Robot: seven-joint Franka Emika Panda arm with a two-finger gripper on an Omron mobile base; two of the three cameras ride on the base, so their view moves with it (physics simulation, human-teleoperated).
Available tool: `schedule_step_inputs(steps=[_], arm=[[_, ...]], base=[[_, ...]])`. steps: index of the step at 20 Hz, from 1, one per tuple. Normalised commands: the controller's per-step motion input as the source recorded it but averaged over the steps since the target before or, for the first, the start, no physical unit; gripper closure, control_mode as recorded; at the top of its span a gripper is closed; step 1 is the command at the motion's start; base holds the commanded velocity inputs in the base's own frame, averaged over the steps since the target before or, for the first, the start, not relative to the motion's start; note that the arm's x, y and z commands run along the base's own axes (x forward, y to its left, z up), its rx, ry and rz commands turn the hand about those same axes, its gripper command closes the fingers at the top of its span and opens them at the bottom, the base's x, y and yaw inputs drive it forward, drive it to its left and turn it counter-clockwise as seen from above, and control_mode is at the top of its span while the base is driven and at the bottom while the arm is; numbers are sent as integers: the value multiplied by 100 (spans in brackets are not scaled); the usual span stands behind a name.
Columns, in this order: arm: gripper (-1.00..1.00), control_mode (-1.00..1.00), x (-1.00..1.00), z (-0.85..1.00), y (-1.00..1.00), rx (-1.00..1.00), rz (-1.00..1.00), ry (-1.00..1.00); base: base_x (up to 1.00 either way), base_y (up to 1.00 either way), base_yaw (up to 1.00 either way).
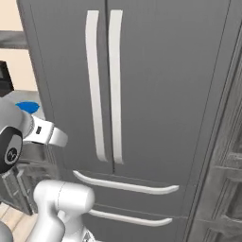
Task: Move the hot dog bun to the plate on the dining table and place the condiment next to that plate. Then navigate to the fridge and take the sausage and place it on the plate as well.
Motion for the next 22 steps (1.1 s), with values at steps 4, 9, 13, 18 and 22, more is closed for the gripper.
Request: schedule_step_inputs(steps=[4,9,13,18,22], arm=[[-100,100,0,0,0,0,0,0],[-100,100,0,0,0,0,0,0],[-100,100,0,0,0,0,0,0],[-100,100,0,0,0,0,0,0],[-100,100,0,0,0,0,0,0]], base=[[-33,-67,47],[-34,-57,19],[-78,-10,-8],[-44,28,-34],[0,0,-20]])
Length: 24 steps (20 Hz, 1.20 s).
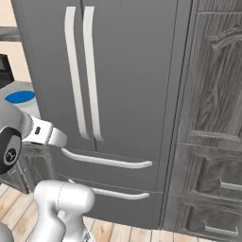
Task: Move the hot dog bun to the plate on the dining table and place the condiment next to that plate. Then navigate to the fridge and take the sausage and place it on the plate as well.
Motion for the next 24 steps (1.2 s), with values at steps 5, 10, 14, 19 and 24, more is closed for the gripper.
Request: schedule_step_inputs(steps=[5,10,14,19,24], arm=[[-100,100,0,0,0,0,0,0],[-100,100,0,0,0,0,0,0],[-100,100,0,0,0,0,0,0],[-100,100,0,0,0,0,0,0],[-100,100,0,0,0,0,0,0]], base=[[-32,3,-1],[-47,0,0],[-8,8,0],[8,14,1],[1,19,0]])
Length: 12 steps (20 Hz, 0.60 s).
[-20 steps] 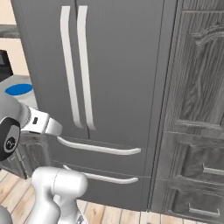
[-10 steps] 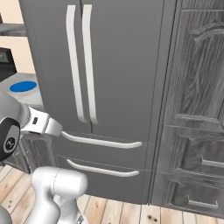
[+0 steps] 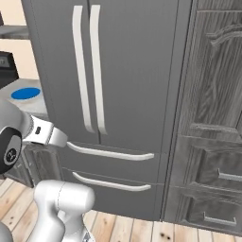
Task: Move the hot dog bun to the plate on the dining table and place the condiment next to that plate. Then navigate to the fridge and take the sausage and place it on the plate as well.
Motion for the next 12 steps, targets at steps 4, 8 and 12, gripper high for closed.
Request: schedule_step_inputs(steps=[4,8,12], arm=[[-100,-100,14,0,1,0,1,0],[-100,-100,90,39,0,3,8,0],[-100,-100,94,72,-4,0,3,-2]], base=[[0,9,0],[0,0,0],[0,0,0]])
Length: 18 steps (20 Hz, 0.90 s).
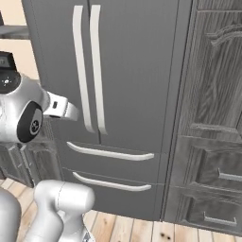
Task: Move the hot dog bun to the plate on the dining table and place the condiment next to that plate. Then navigate to the fridge and take the sausage and place it on the plate as well.
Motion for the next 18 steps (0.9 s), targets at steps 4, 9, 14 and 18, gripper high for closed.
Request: schedule_step_inputs(steps=[4,9,14,18], arm=[[-100,-100,67,53,-3,0,0,-7],[-100,-100,60,33,-24,0,0,-6],[-100,-100,46,2,-27,0,0,-22],[-100,-100,42,6,-2,0,0,-24]], base=[[0,0,0],[0,0,0],[0,0,0],[0,0,0]])
